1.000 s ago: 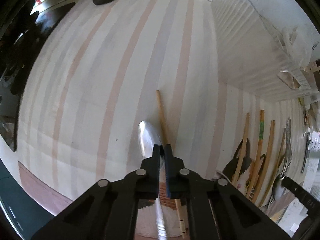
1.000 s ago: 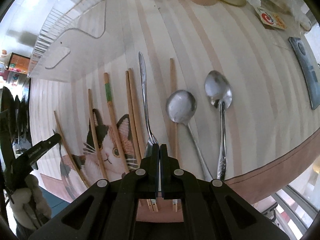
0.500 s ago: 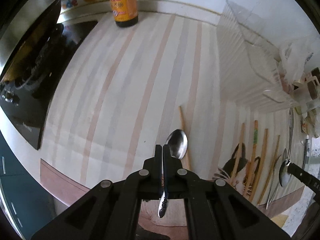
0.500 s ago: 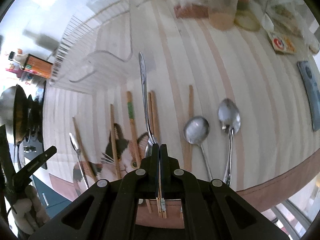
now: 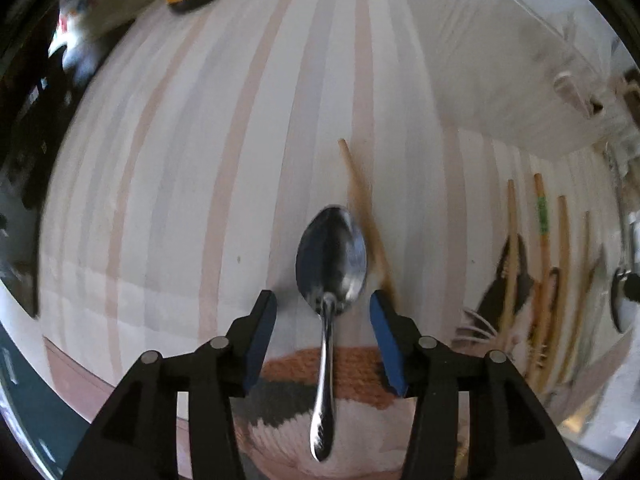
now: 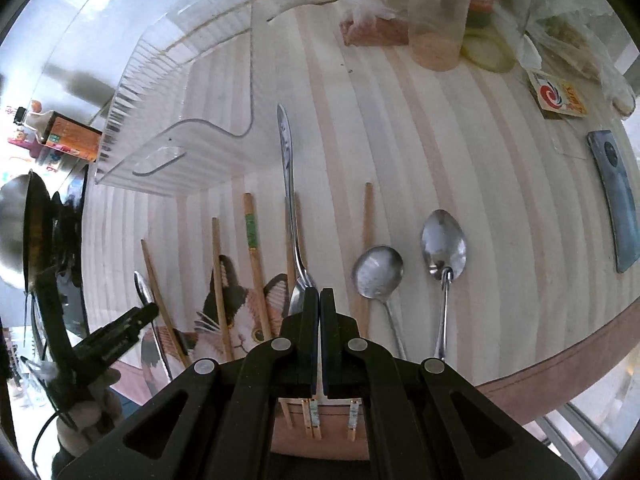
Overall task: Organize utensils
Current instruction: 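Lift the spoon with the left tool while the right tool lifts the fork, then carry both utensils over the clear rack and open both tools to drop them, then grasp the ornate-handled spoon with the right tool while the left tool grasps the round spoon, then carry both spoons into the clear rack and open both tools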
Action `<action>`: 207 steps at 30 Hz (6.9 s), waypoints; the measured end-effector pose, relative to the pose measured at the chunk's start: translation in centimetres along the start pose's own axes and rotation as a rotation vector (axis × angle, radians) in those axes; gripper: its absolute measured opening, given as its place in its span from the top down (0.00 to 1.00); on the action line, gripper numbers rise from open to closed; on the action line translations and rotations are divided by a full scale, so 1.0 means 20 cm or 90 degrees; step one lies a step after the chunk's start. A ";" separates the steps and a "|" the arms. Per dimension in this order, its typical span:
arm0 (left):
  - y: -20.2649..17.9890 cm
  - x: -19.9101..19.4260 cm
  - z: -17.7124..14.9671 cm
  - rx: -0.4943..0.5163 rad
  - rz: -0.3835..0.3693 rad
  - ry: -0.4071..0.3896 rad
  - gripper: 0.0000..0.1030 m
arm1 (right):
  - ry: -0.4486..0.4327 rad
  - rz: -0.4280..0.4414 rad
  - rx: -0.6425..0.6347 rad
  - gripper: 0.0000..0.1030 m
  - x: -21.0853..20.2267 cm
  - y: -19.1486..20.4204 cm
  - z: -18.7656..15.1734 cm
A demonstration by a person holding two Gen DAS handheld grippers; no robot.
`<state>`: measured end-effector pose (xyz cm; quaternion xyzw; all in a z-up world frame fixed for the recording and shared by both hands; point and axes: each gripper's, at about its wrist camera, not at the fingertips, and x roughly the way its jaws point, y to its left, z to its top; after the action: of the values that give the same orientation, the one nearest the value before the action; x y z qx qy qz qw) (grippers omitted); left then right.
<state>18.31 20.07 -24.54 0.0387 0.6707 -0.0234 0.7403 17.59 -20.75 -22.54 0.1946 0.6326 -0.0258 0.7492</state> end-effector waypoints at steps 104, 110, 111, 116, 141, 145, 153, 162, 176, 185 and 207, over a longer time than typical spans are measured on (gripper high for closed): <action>-1.58 0.04 0.07 0.133 -0.092 0.142 0.77 | -0.041 -0.099 0.199 0.94 0.09 -0.94 -0.25; -1.61 0.05 0.18 0.197 -0.071 0.105 0.84 | -0.046 -0.093 0.205 0.93 0.09 -0.97 -0.30; -1.62 0.04 0.20 0.212 -0.049 0.104 0.84 | -0.046 -0.090 0.207 0.93 0.09 -0.98 -0.31; -1.55 -0.06 0.21 0.165 -0.115 0.124 0.84 | -0.045 -0.075 0.221 0.93 0.09 -1.01 -0.21; -1.72 -0.11 0.30 0.215 0.008 0.073 0.52 | -0.052 -0.060 0.231 0.93 0.07 -1.08 -0.21; -1.82 -0.14 0.27 0.256 0.016 0.050 0.63 | -0.055 -0.063 0.228 0.93 0.07 -1.07 -0.22; -1.91 -0.26 0.17 0.281 0.028 0.018 0.63 | -0.065 -0.072 0.222 0.94 0.05 -1.05 -0.22; -1.78 -0.59 0.14 0.271 -0.006 -0.043 0.63 | -0.113 -0.085 0.184 0.94 -0.11 -1.00 -0.17; -1.56 -1.16 0.39 0.215 -0.097 -0.235 0.63 | -0.243 -0.076 0.088 0.94 -0.59 -0.68 0.12; -1.24 -1.45 0.68 0.129 -0.087 -0.307 0.63 | -0.309 0.018 0.007 0.94 -0.83 -0.25 0.51; -0.63 -0.95 1.04 -0.031 -0.039 -0.170 0.63 | -0.164 0.088 -0.036 0.94 -0.21 0.46 1.00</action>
<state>35.85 5.39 -3.87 -0.0032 0.5677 -0.0348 0.8225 38.07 -19.66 -13.70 0.2115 0.5170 0.0191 0.8292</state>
